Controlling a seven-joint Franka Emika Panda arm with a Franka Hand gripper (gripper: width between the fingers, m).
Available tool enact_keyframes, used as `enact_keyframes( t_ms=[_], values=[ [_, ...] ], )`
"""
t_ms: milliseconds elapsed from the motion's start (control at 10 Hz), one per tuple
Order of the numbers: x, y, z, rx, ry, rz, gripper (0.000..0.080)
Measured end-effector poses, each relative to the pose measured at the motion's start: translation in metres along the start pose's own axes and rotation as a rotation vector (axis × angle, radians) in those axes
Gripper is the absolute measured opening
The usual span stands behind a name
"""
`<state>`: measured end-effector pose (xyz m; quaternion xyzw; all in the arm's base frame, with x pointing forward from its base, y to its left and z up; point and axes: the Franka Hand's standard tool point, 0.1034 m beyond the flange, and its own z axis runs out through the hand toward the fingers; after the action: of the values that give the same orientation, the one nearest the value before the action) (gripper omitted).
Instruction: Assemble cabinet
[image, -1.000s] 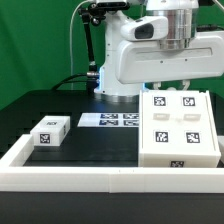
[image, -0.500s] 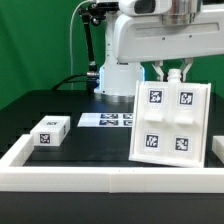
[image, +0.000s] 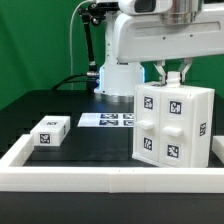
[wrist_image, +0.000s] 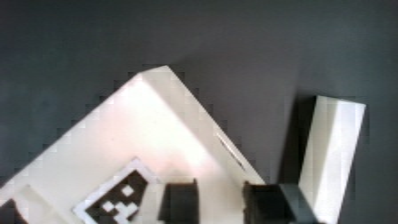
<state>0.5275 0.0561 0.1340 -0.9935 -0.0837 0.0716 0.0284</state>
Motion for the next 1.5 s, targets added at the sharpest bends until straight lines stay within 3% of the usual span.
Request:
enact_keyframes(
  t_ms=[200, 400, 600, 800, 1000, 1100, 1200, 1300, 1500],
  values=[
    [0.000, 0.000, 0.000, 0.000, 0.000, 0.000, 0.0516],
    [0.001, -0.001, -0.001, 0.000, 0.003, -0.001, 0.0768],
    [-0.007, 0.006, -0.005, -0.002, 0.003, -0.032, 0.0790],
    [-0.038, 0.017, -0.017, -0.008, 0.005, -0.022, 0.0797],
    [-0.058, 0.028, -0.026, -0.046, 0.037, -0.048, 0.0797],
    [-0.082, 0.054, -0.025, -0.068, 0.142, -0.084, 0.0797],
    [-0.093, 0.070, -0.018, -0.075, 0.162, -0.103, 0.0797],
    [-0.097, 0.087, -0.017, -0.088, 0.190, -0.124, 0.0797],
    [-0.097, 0.085, -0.016, -0.085, 0.188, -0.110, 0.0797]
  ],
)
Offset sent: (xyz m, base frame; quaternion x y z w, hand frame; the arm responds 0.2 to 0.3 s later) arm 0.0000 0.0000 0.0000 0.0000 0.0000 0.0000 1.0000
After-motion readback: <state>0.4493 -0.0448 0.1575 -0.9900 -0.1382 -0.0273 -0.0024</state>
